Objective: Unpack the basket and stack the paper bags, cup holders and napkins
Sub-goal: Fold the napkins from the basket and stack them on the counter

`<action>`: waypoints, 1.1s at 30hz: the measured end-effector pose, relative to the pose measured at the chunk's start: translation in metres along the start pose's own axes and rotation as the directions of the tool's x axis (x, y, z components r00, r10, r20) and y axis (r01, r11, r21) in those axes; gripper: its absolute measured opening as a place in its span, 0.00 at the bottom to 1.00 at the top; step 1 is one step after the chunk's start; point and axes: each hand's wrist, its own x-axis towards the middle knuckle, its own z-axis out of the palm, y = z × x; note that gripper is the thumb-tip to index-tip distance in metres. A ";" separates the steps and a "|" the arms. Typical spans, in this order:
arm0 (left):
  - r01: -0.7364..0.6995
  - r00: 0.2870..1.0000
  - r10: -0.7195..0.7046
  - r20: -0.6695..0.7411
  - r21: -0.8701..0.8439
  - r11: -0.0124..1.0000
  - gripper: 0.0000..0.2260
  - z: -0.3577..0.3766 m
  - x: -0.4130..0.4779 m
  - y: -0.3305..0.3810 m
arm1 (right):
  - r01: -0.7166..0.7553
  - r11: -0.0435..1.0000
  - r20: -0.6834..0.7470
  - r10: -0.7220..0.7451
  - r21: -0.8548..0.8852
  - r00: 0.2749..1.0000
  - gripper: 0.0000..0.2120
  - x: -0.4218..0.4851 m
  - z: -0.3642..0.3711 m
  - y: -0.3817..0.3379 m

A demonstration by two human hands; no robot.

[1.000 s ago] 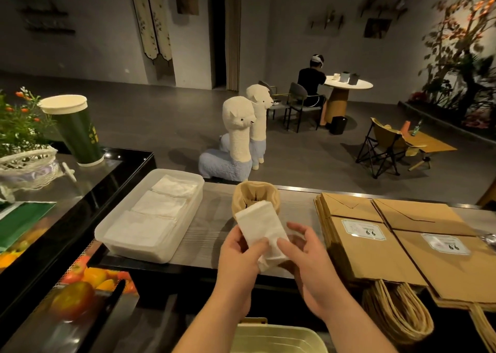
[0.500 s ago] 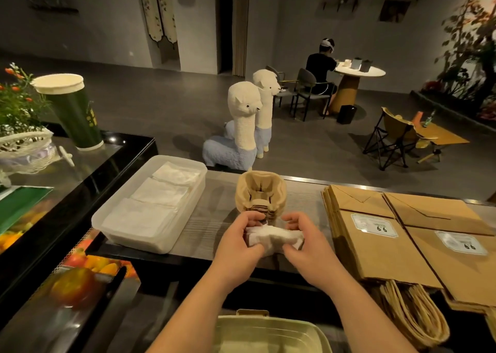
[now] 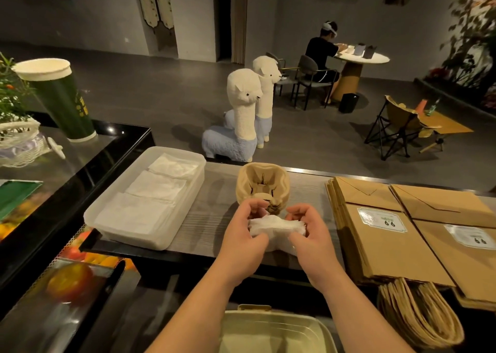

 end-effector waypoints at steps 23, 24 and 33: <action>0.172 0.984 -0.157 0.089 -0.193 0.966 0.22 -0.077 -0.042 0.065 | 0.041 0.953 0.728 0.200 -0.299 0.655 0.19 -0.001 -0.024 -0.094; 0.170 0.985 -0.161 0.063 -0.168 0.971 0.22 -0.084 -0.046 0.069 | 0.073 0.938 0.751 0.223 -0.339 0.622 0.19 -0.002 -0.017 -0.102; 0.080 0.896 0.082 -0.437 0.338 0.938 0.12 -0.152 -0.056 0.070 | 0.273 0.868 0.784 0.189 -0.415 0.592 0.29 0.042 0.071 -0.140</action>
